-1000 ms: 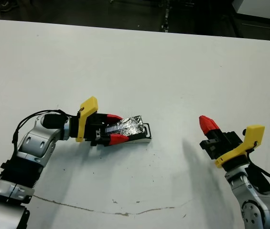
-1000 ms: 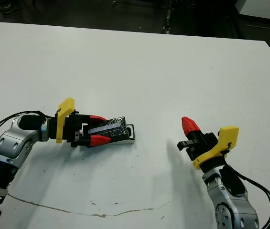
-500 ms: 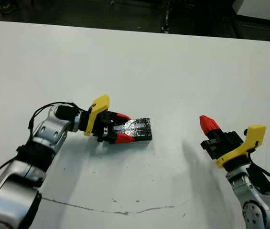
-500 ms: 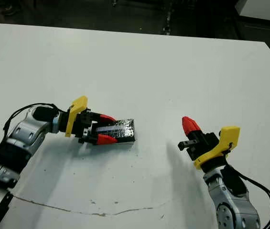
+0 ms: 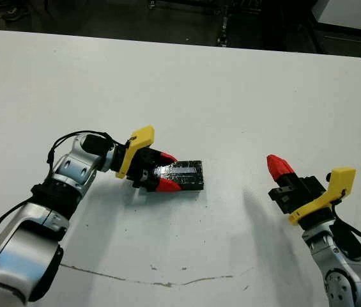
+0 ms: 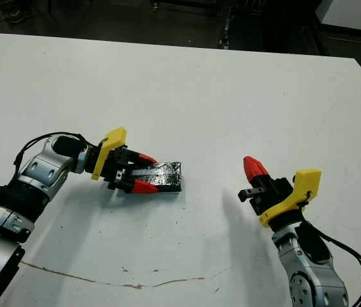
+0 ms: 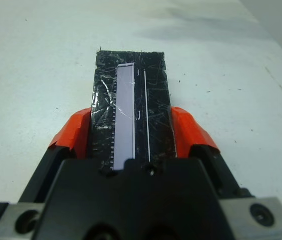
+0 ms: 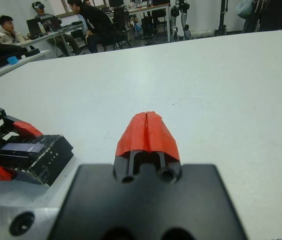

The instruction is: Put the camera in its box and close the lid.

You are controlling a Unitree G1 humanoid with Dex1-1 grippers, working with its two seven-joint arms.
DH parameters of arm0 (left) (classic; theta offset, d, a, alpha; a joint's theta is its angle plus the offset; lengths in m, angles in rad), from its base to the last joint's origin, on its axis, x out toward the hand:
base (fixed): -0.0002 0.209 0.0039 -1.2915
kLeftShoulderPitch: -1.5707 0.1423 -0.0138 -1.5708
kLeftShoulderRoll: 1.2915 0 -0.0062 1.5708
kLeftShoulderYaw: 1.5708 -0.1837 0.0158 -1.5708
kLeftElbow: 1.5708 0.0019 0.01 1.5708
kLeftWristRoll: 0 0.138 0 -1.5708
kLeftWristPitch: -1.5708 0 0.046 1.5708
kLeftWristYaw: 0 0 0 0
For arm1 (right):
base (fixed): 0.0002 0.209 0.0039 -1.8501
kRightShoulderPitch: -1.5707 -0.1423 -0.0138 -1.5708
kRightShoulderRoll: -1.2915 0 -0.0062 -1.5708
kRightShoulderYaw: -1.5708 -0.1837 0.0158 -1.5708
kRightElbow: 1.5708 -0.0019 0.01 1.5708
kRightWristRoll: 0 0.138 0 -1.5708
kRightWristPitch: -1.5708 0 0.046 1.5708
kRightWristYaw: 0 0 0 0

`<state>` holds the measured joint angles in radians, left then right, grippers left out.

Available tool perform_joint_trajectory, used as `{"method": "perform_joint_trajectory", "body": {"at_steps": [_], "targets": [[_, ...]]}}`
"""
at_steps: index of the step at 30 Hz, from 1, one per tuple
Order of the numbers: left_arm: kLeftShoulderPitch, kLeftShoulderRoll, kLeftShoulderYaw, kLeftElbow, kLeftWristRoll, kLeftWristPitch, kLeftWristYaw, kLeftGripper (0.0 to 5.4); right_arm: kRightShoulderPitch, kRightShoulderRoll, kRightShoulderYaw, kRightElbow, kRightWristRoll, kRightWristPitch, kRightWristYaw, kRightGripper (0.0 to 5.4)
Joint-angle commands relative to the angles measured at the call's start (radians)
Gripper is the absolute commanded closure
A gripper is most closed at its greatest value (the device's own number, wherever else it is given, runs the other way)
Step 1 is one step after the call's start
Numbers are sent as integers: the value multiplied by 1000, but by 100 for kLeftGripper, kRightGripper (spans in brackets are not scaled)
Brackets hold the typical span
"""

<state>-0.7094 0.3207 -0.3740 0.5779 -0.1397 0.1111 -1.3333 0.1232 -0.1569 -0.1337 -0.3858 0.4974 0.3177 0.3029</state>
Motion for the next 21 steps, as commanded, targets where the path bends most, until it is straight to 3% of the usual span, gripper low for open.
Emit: {"method": "perform_joint_trajectory", "body": {"at_steps": [1,6,12,21], "targets": [[40,-52,-55,-4,66,22,56,225,8,-14,-6,0,5,20,0,540],[66,-44,-67,-85,102,73,116,225,9,-13,-7,5,2,12,-1,540],[93,-28,-80,-134,180,-20,199,146,9,-10,-3,6,-3,10,-4,540],[112,-12,-69,-134,182,-27,221,21,8,-12,-3,12,-6,3,3,540]]}}
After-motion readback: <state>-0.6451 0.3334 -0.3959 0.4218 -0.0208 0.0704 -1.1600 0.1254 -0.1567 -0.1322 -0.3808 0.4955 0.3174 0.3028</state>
